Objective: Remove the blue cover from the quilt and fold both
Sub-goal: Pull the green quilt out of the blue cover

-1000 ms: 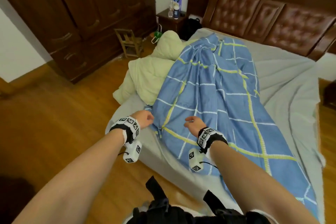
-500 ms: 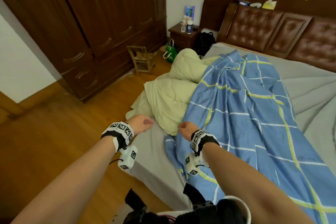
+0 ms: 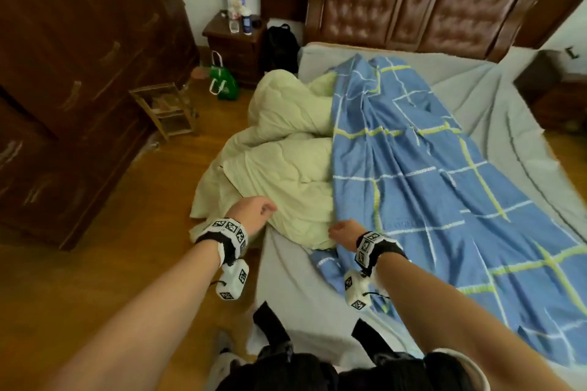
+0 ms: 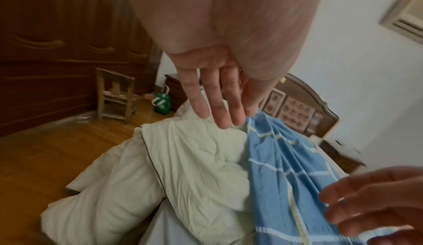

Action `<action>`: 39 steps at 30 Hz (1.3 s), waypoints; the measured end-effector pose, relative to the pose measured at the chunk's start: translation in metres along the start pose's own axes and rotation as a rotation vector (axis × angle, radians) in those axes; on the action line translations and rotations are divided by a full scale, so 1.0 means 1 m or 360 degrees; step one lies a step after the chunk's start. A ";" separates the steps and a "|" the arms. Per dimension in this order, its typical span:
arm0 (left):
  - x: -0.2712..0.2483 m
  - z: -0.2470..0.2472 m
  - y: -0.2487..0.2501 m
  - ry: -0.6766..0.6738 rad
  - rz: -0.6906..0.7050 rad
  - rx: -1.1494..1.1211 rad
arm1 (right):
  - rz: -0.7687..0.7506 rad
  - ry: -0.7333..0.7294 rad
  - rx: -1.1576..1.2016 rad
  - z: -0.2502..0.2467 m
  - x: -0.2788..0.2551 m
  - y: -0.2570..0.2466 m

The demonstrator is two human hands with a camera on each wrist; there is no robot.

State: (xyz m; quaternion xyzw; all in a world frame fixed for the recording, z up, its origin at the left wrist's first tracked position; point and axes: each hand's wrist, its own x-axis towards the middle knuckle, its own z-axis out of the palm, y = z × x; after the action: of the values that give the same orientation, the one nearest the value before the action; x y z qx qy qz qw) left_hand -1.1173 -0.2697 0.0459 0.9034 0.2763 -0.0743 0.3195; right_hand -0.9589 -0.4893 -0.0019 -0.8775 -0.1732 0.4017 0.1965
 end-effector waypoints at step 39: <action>0.362 0.101 0.063 -0.1112 0.0717 0.1046 | 0.0902 0.0339 0.0549 -0.065 0.180 0.056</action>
State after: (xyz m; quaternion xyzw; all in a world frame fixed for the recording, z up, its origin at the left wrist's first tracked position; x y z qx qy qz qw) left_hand -0.7764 -0.2090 -0.1122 0.9143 -0.0855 -0.3830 0.1004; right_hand -0.7893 -0.4675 -0.1045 -0.8816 0.1692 0.3698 0.2395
